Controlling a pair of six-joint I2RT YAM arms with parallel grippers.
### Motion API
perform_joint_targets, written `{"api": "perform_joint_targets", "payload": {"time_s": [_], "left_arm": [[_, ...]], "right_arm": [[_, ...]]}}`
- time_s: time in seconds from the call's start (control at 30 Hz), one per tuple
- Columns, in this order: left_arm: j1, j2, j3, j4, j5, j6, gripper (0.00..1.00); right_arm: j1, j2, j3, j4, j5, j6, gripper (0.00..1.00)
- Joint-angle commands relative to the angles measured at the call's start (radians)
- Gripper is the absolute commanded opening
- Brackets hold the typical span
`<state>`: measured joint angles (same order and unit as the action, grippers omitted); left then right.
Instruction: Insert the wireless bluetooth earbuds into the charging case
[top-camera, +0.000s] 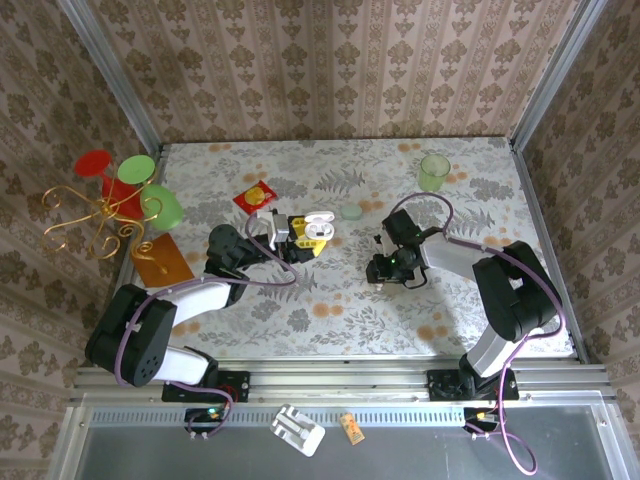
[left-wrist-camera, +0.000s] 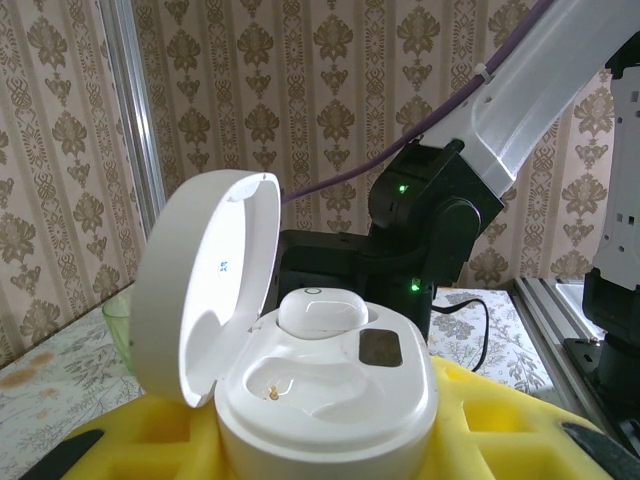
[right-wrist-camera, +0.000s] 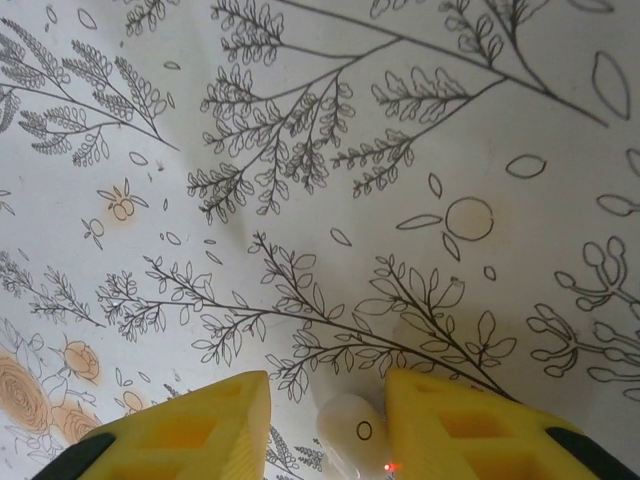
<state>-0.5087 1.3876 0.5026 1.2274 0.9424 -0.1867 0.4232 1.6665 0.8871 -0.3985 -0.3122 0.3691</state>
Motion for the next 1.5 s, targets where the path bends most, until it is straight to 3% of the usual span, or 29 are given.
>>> {"api": "perform_joint_targets", "payload": {"time_s": [0.0, 0.2, 0.57, 1.17, 1.47], "left_arm": [[0.006, 0.002, 0.005, 0.028, 0.005, 0.01, 0.19], [0.006, 0.014, 0.006, 0.038, 0.005, 0.006, 0.2], [0.006, 0.017, 0.006, 0.038, 0.004, 0.006, 0.2], [0.006, 0.032, 0.016, 0.04, 0.011, 0.003, 0.2], [0.006, 0.037, 0.022, 0.041, 0.014, 0.004, 0.2]], "right_arm": [[-0.003, -0.009, -0.031, -0.002, -0.039, -0.005, 0.34], [-0.004, -0.019, -0.051, 0.006, -0.051, -0.003, 0.31], [-0.006, -0.014, -0.039, -0.006, -0.039, 0.005, 0.16], [-0.006, -0.072, -0.114, 0.058, -0.104, 0.054, 0.3], [-0.007, -0.058, -0.119, 0.066, -0.106, 0.053, 0.22]]}}
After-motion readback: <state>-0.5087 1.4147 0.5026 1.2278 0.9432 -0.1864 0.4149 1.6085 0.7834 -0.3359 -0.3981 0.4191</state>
